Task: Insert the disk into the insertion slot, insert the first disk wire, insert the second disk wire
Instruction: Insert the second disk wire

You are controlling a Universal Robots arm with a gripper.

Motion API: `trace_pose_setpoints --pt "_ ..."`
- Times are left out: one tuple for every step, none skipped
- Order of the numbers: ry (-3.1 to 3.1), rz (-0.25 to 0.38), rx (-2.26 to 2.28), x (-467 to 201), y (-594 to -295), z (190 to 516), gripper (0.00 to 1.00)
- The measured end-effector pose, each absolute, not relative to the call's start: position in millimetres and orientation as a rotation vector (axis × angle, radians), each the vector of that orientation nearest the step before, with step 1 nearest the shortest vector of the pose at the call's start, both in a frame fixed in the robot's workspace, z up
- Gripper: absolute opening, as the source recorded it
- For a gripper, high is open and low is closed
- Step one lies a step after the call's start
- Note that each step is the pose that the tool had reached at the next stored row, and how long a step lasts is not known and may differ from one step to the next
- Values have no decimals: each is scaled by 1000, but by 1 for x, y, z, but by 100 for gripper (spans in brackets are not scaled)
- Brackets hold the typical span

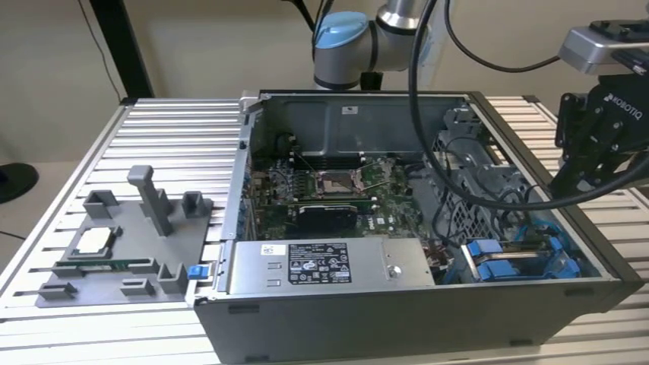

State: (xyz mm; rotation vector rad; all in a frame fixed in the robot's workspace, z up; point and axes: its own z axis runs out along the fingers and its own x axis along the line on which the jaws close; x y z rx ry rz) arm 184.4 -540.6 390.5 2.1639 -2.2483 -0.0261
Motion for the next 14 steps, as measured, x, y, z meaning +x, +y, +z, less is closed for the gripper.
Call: trace_pose_setpoints --pt "-2248 -26 2164 184 -541 390 0" --pt "-2248 -26 2164 184 -541 390 0" --pt "-2248 -26 2164 184 -541 390 0" --pt "-2248 -26 2164 184 -541 390 0" --pt "-2248 -26 2164 184 -541 390 0" --pt "-2248 -26 2164 184 -541 390 100" --pt "-2248 -26 2164 184 -540 390 100" --pt "-2248 -26 2165 184 -540 390 100" --pt "-2248 -25 2165 184 -540 390 100" --pt "-2249 -25 2165 184 -539 389 100" --pt "-2249 -24 2165 184 -538 389 100" --pt "-2249 -23 2166 184 -537 388 100" --pt "-2250 -23 2166 184 -536 388 100" --pt "-2250 -22 2166 185 -535 388 100"
